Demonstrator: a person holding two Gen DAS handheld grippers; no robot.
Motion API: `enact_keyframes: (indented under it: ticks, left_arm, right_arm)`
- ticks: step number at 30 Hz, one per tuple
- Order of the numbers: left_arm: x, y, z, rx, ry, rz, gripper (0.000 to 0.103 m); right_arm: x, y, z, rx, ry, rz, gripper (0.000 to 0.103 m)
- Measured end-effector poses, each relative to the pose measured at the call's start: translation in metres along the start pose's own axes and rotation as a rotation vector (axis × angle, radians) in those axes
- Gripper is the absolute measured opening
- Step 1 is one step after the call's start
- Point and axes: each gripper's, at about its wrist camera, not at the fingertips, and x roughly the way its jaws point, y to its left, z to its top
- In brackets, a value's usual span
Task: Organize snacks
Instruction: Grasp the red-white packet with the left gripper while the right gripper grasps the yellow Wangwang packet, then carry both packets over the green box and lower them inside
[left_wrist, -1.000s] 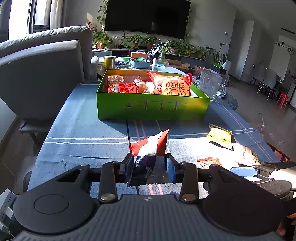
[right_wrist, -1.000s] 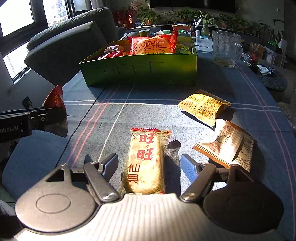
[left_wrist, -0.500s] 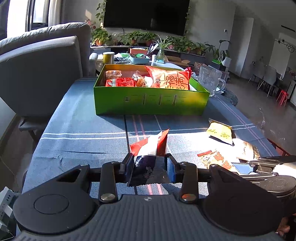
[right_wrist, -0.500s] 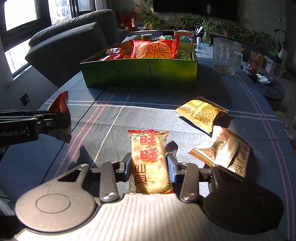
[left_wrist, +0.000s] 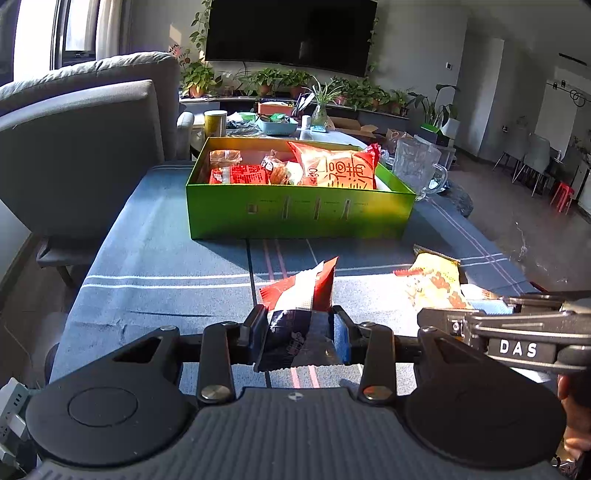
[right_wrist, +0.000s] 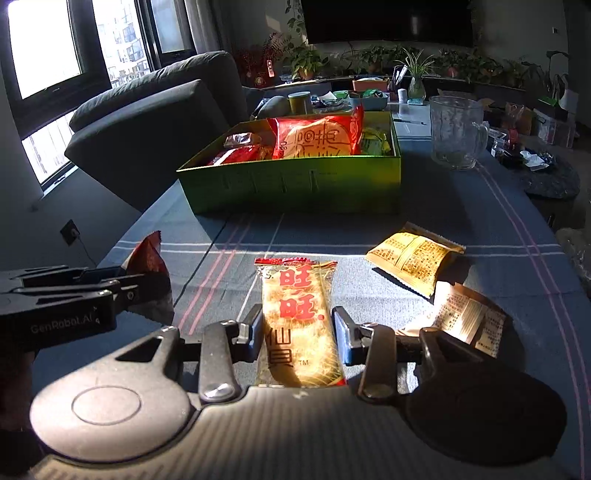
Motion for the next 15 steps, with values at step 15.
enact_keyframes:
  ticks: [15]
  left_arm:
    - [0.007,-0.007,0.035,0.037,-0.058,-0.002,0.035]
  right_arm:
    - [0.002,0.0,0.047,0.03,-0.087,0.059,0.074]
